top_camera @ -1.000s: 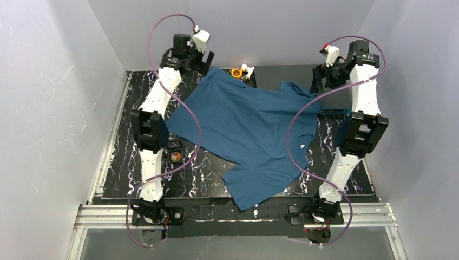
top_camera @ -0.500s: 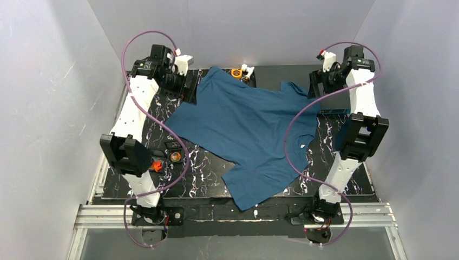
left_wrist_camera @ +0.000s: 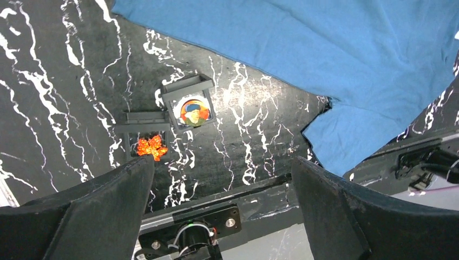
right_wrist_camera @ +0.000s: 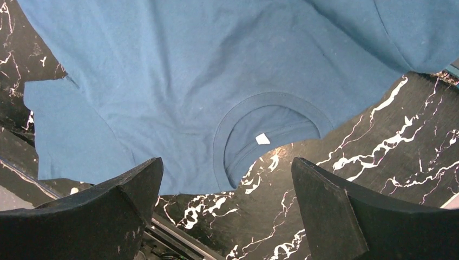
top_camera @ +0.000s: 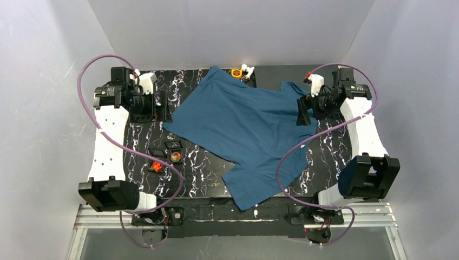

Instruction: Remove the brooch from the garment

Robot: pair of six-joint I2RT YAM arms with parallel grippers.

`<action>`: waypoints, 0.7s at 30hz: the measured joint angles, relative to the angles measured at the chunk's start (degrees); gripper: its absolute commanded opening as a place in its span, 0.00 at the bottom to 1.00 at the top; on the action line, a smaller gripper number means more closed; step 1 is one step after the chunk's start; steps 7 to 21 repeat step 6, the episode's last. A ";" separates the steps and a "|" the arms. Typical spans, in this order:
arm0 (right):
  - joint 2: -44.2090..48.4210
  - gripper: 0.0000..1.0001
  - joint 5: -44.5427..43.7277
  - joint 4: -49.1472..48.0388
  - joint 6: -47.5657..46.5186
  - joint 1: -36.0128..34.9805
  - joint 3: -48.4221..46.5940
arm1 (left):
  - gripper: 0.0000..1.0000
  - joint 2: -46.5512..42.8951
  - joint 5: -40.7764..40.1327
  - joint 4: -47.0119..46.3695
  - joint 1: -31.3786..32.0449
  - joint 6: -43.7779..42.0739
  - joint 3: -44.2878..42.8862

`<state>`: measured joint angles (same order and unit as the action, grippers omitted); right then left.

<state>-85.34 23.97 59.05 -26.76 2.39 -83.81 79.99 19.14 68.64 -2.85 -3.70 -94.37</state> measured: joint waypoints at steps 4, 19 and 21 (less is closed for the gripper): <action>1.46 0.98 -0.33 -0.07 0.02 0.00 1.25 | 0.98 -0.83 0.11 -0.02 -2.43 1.40 1.25; 1.62 0.98 -0.46 -0.15 0.00 -0.02 1.57 | 0.98 -0.81 0.44 -0.04 -2.62 1.81 1.33; 1.62 0.98 -0.46 -0.15 0.00 -0.02 1.57 | 0.98 -0.81 0.44 -0.04 -2.62 1.81 1.33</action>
